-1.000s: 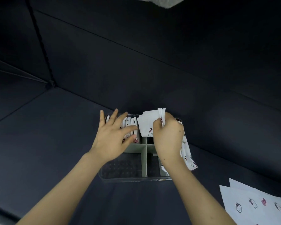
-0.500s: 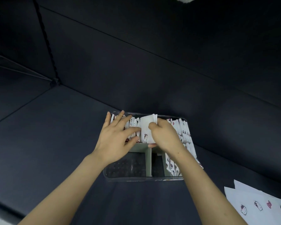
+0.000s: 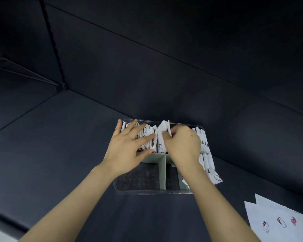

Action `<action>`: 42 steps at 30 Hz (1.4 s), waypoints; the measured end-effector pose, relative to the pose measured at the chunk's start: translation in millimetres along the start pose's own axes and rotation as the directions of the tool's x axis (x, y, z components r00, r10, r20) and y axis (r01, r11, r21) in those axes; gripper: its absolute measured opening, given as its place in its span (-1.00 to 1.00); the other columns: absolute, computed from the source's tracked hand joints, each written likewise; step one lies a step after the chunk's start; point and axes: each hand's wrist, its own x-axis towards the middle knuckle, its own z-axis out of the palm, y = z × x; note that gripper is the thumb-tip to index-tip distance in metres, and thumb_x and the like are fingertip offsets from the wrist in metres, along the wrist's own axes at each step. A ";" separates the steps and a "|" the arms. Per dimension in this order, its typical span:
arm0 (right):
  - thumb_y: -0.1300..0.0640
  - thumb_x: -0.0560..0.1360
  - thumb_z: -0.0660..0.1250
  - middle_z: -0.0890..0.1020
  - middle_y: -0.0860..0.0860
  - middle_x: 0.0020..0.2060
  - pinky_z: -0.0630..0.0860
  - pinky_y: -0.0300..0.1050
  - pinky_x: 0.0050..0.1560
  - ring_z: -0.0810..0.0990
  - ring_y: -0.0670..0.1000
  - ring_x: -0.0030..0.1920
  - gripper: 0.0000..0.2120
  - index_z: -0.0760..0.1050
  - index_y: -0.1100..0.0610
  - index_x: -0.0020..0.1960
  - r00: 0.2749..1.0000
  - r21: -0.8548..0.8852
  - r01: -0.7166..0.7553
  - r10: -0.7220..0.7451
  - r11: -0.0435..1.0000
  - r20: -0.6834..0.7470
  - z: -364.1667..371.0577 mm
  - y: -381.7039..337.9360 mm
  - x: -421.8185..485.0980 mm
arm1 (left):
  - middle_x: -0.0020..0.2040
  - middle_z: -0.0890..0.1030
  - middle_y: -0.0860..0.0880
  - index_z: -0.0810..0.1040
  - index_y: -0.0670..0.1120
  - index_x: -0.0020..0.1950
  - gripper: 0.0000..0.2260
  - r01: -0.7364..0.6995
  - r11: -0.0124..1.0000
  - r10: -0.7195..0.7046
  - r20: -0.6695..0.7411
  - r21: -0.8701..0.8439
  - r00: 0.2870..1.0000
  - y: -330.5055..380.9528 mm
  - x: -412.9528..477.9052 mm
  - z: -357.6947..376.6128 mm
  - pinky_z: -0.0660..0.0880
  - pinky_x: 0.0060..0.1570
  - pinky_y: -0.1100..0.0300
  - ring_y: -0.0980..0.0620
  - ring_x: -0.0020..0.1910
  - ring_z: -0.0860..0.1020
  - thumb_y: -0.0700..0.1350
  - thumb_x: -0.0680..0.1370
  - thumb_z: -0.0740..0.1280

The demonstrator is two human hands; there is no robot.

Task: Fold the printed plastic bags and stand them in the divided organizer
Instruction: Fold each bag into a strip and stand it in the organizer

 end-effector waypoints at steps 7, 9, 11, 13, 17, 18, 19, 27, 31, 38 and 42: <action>0.03 0.54 0.28 0.35 -0.03 -0.53 0.13 -0.19 -0.50 0.30 -0.07 -0.50 -0.57 0.30 0.10 -0.46 0.992 0.046 -0.084 0.079 0.995 0.103 22.9 -2.1 5.3 | 0.26 0.57 -0.10 0.63 0.10 0.17 -0.64 0.018 0.999 -0.018 -0.009 -0.039 1.000 2.8 -2.0 -1.6 0.24 0.32 -0.35 -0.18 0.28 0.50 0.16 0.51 0.17; 0.01 0.56 0.28 0.32 -0.04 -0.57 0.12 -0.23 -0.52 0.28 -0.08 -0.53 -0.52 0.28 0.11 -0.49 0.990 0.115 -0.074 0.059 0.991 0.131 18.9 -0.3 2.9 | 0.26 0.57 -0.09 0.63 0.09 0.18 -0.63 0.040 0.998 -0.041 -0.015 -0.046 0.999 4.7 -2.5 -1.6 0.24 0.34 -0.34 -0.17 0.29 0.50 0.16 0.51 0.16; 0.06 0.57 0.26 0.31 -0.04 -0.60 0.21 -0.27 -0.54 0.35 -0.05 -0.53 -0.50 0.26 0.11 -0.51 0.991 0.221 -0.035 0.006 0.975 0.131 15.8 4.4 -3.0 | 0.25 0.58 -0.08 0.63 0.08 0.19 -0.61 0.074 0.996 -0.075 -0.015 -0.040 0.997 7.7 -1.5 -0.6 0.23 0.34 -0.33 -0.16 0.28 0.51 0.17 0.50 0.16; 0.13 0.58 0.25 0.42 0.02 -0.56 0.48 -0.11 -0.39 0.56 0.09 -0.43 -0.54 0.32 0.13 -0.49 0.992 0.332 -0.013 -0.030 0.943 0.122 17.0 7.8 -10.1 | 0.23 0.60 -0.07 0.63 0.04 0.19 -0.58 0.107 0.994 -0.107 -0.013 -0.033 0.994 10.9 0.3 -0.4 0.23 0.35 -0.32 -0.16 0.27 0.52 0.18 0.49 0.15; -0.01 0.62 0.14 0.61 0.10 -0.36 0.57 -0.16 -0.35 0.67 0.10 -0.36 -0.66 0.53 0.18 -0.16 0.932 0.367 -0.184 0.043 0.912 0.359 23.1 1.2 -14.2 | 0.20 0.61 -0.11 0.65 -0.01 0.16 -0.56 0.111 0.993 -0.112 -0.030 -0.033 0.993 13.8 1.1 -1.5 0.25 0.32 -0.33 -0.18 0.23 0.54 0.16 0.47 0.15; -0.04 0.63 0.10 0.61 0.07 -0.33 0.58 -0.17 -0.36 0.66 0.08 -0.37 -0.64 0.53 0.21 0.03 0.892 0.369 -0.250 0.064 0.895 0.448 22.3 -0.6 -14.3 | 0.19 0.62 -0.12 0.65 -0.02 0.15 -0.57 0.111 0.993 -0.112 -0.035 -0.038 0.993 14.1 0.2 -2.0 0.25 0.32 -0.33 -0.18 0.23 0.55 0.15 0.47 0.15; -0.04 0.64 0.06 0.59 0.04 -0.28 0.61 -0.14 -0.32 0.66 0.09 -0.35 -0.61 0.48 0.21 0.19 0.852 0.383 -0.302 0.066 0.873 0.520 20.0 -0.7 -14.8 | 0.19 0.62 -0.12 0.65 -0.02 0.15 -0.57 0.113 0.993 -0.115 -0.038 -0.044 0.993 14.7 -0.9 -2.3 0.24 0.32 -0.34 -0.18 0.23 0.54 0.15 0.47 0.16; 0.06 0.61 0.19 0.60 -0.17 -0.16 0.61 -0.11 -0.07 0.65 -0.08 -0.19 -0.73 0.51 0.03 0.27 0.949 0.607 -0.127 -0.081 0.785 0.303 -26.0 61.3 -54.6 | 0.19 0.60 -0.14 0.65 -0.09 0.13 -0.62 0.067 0.988 -0.089 -0.158 -0.141 0.983 58.2 5.5 -11.5 0.23 0.35 -0.28 -0.19 0.23 0.52 0.09 0.51 0.20; 0.11 0.56 0.29 0.66 -0.22 -0.17 0.58 -0.07 0.01 0.65 -0.14 -0.13 -0.85 0.58 -0.12 -0.02 0.986 0.591 -0.104 0.005 0.800 0.168 -66.2 133.9 -92.4 | 0.17 0.60 -0.12 0.64 -0.11 0.13 -0.68 -0.076 0.975 0.037 -0.186 -0.209 0.982 106.4 9.6 -5.8 0.27 0.36 -0.20 -0.14 0.22 0.51 0.03 0.54 0.23; -0.15 0.45 0.37 0.63 -0.09 0.15 0.44 -0.16 0.12 0.60 -0.06 0.07 -0.67 0.59 -0.03 0.15 0.928 0.049 -0.366 0.361 0.929 0.099 -83.7 300.7 -198.1 | 0.12 0.62 -0.08 0.66 -0.09 0.08 -0.78 -0.375 0.839 0.350 -0.138 -0.394 0.927 212.2 -22.3 39.5 0.34 0.33 -0.07 -0.07 0.16 0.53 -0.04 0.55 0.30; -0.45 0.44 0.07 0.54 0.12 0.29 0.43 0.15 0.25 0.49 0.20 0.30 -0.25 0.56 0.12 0.25 0.937 -0.144 -0.317 0.333 0.937 0.105 -38.9 359.7 -250.6 | 0.13 0.63 -0.01 0.67 -0.03 0.08 -0.73 -0.323 0.810 0.403 0.064 -0.489 0.913 250.4 -38.9 75.1 0.35 0.35 0.02 0.00 0.18 0.54 0.05 0.55 0.25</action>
